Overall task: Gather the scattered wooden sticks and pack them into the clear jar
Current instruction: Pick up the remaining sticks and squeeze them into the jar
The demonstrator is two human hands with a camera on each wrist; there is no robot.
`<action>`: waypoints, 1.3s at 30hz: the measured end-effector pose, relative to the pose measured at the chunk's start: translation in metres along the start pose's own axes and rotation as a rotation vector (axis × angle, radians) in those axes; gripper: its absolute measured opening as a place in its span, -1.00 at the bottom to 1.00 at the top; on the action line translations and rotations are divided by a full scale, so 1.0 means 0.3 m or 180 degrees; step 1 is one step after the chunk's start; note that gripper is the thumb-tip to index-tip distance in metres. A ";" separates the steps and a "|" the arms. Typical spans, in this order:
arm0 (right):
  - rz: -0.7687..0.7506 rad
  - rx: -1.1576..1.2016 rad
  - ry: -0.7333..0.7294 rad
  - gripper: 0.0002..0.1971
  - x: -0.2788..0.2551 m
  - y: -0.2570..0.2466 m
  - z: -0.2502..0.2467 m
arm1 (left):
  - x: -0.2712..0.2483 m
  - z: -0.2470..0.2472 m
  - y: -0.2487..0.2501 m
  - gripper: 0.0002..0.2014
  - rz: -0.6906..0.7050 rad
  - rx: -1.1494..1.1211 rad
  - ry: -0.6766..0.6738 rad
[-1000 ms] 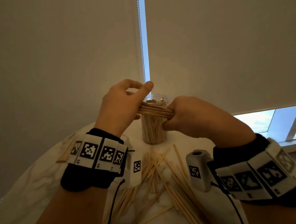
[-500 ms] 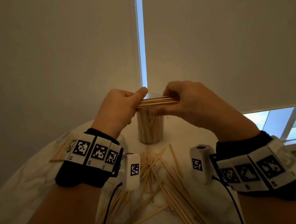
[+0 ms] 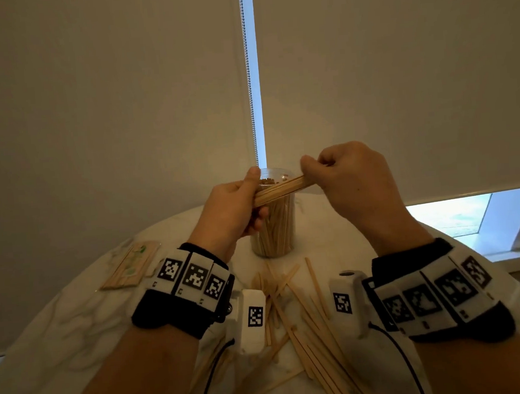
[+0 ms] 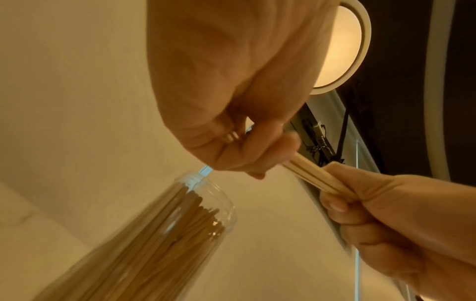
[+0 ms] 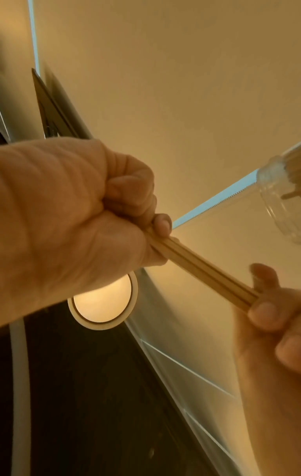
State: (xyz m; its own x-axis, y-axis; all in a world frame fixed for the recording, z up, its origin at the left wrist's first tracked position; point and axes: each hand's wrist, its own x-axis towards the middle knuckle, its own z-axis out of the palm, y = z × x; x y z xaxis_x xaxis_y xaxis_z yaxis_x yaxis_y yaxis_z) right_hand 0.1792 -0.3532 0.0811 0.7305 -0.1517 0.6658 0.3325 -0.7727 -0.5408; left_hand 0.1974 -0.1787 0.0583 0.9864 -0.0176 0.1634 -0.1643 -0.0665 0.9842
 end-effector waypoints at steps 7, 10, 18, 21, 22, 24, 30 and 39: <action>0.0340 0.0055 0.0509 -0.56 0.039 0.054 -0.084 | 0.072 -0.069 -0.105 -0.56 -0.0416 -0.0408 0.0520; 0.0226 0.0052 0.0488 -0.58 0.114 0.031 -0.072 | 0.120 -0.064 -0.138 -0.03 -0.0693 -0.0093 0.0099; -0.0819 -0.1567 -0.0982 -0.68 0.372 -0.064 0.145 | 0.251 0.055 -0.139 0.49 -0.0109 0.0787 -0.0135; -0.1027 -0.1767 -0.1575 -0.69 0.391 -0.094 0.170 | 0.261 0.052 -0.157 0.32 -0.0002 0.0673 -0.0102; -0.1040 -0.1798 -0.1709 -0.71 0.397 -0.104 0.171 | 0.263 0.051 -0.161 0.36 -0.0003 0.0689 -0.0122; -0.1051 -0.1813 -0.1860 -0.78 0.412 -0.121 0.162 | 0.264 0.050 -0.161 0.39 -0.0031 0.0747 -0.0131; -0.1062 -0.2066 -0.2108 -0.82 0.446 -0.159 0.137 | 0.291 0.050 -0.189 0.19 -0.0087 0.0850 -0.0099; -0.1103 -0.2461 -0.2032 -0.69 0.370 -0.104 0.227 | 0.323 0.053 -0.218 0.24 -0.0058 0.0852 -0.0063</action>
State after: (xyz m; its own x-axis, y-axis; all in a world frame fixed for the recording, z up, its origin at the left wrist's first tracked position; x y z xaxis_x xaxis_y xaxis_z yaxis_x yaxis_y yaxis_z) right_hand 0.2906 -0.3039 0.1369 0.9210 0.3304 0.2063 0.2768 -0.9278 0.2503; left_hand 0.3037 -0.1920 0.0085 0.9893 -0.0334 0.1419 -0.1450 -0.3284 0.9333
